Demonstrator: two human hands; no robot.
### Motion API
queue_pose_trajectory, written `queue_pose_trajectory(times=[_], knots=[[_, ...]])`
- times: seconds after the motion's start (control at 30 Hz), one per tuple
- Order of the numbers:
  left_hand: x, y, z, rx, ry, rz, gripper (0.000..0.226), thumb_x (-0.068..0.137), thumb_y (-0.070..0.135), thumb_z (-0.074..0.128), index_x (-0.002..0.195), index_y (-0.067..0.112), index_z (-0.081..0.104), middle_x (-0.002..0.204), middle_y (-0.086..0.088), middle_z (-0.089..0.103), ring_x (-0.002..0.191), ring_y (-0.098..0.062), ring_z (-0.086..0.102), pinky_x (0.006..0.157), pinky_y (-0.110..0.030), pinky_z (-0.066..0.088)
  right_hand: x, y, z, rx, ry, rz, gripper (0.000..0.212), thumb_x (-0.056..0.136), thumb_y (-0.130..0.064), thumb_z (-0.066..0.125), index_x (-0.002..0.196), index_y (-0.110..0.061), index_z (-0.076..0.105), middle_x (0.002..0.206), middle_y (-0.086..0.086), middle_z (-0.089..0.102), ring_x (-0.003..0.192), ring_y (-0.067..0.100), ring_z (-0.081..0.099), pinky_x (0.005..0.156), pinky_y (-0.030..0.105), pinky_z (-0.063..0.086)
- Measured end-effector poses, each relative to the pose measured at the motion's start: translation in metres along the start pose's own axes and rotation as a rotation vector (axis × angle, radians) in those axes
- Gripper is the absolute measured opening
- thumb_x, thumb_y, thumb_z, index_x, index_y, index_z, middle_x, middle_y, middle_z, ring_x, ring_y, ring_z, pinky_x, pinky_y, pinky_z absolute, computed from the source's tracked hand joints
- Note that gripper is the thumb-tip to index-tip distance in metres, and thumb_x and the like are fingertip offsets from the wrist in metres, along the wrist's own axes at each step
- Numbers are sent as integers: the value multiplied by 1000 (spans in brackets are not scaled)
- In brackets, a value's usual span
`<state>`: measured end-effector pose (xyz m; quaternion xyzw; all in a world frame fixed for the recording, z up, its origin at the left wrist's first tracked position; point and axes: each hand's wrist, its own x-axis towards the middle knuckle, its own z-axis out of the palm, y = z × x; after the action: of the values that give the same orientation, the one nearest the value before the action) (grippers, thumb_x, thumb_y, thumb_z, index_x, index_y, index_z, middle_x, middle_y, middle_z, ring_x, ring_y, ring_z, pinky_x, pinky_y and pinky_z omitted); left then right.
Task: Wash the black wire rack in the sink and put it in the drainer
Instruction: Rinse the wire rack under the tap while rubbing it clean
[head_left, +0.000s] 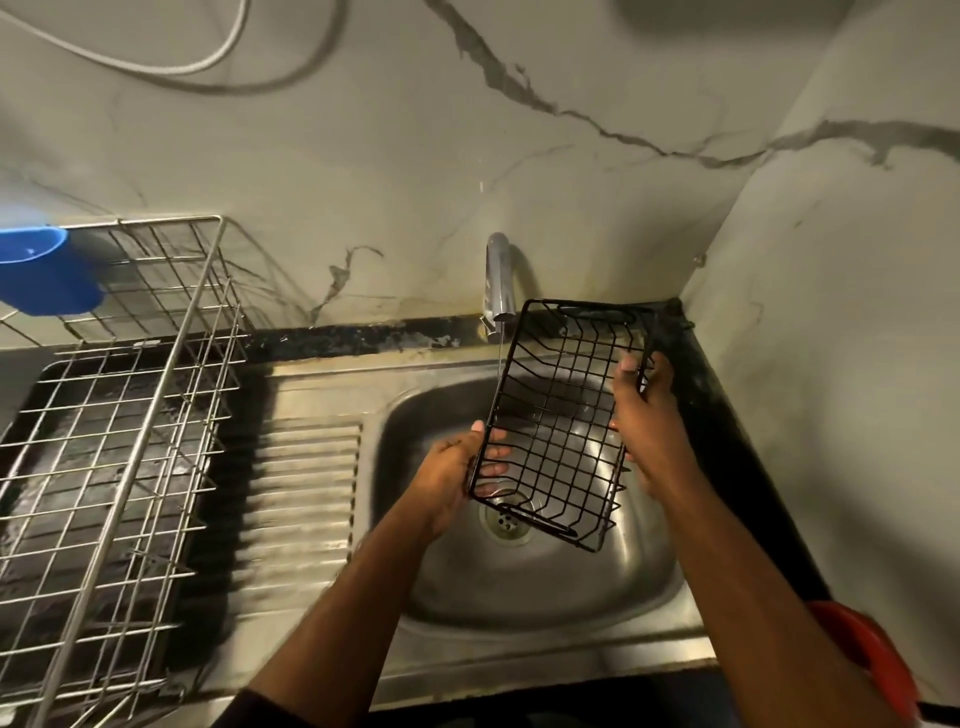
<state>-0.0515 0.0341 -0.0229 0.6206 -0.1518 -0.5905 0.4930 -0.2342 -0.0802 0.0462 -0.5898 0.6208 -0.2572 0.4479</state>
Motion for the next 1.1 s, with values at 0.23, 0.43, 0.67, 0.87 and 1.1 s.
queue_pose_trajectory(times=[0.23, 0.43, 0.67, 0.87, 1.1], knots=[[-3, 3, -12, -33, 30, 55, 44, 108, 40, 43, 123, 8, 69, 118, -16, 74, 96, -27, 67, 77, -35, 55, 0, -1, 7, 18, -27, 60, 74, 89, -77, 25, 152, -43, 7, 151, 6, 43, 112, 29, 63, 80, 48, 58], [-5, 1, -17, -57, 43, 128, 45, 102, 45, 53, 115, 7, 74, 110, -21, 73, 86, -25, 63, 75, -36, 50, 3, 1, 8, 199, -30, 192, 62, 96, -68, 29, 150, -38, 22, 136, -1, 50, 103, 26, 61, 65, 38, 48], [-6, 7, -15, -31, 73, 196, 49, 100, 54, 51, 113, 13, 75, 104, -6, 74, 97, -24, 65, 98, -45, 48, 9, 11, 9, 364, -44, 365, 66, 96, -68, 29, 152, -35, 19, 152, 10, 38, 103, 33, 60, 61, 45, 50], [-6, 15, -12, -49, 110, 193, 48, 103, 49, 48, 124, 12, 69, 117, -4, 76, 102, -16, 70, 97, -39, 49, 10, 14, 9, 427, -40, 407, 68, 94, -69, 30, 151, -32, 22, 151, 10, 38, 108, 37, 61, 60, 47, 52], [-7, 23, -17, -64, 171, 217, 49, 104, 41, 51, 124, -2, 65, 116, 0, 76, 112, -24, 68, 100, -46, 48, 6, 7, 15, 485, -69, 416, 69, 94, -69, 32, 151, -32, 20, 151, 15, 38, 111, 38, 59, 85, 66, 47]])
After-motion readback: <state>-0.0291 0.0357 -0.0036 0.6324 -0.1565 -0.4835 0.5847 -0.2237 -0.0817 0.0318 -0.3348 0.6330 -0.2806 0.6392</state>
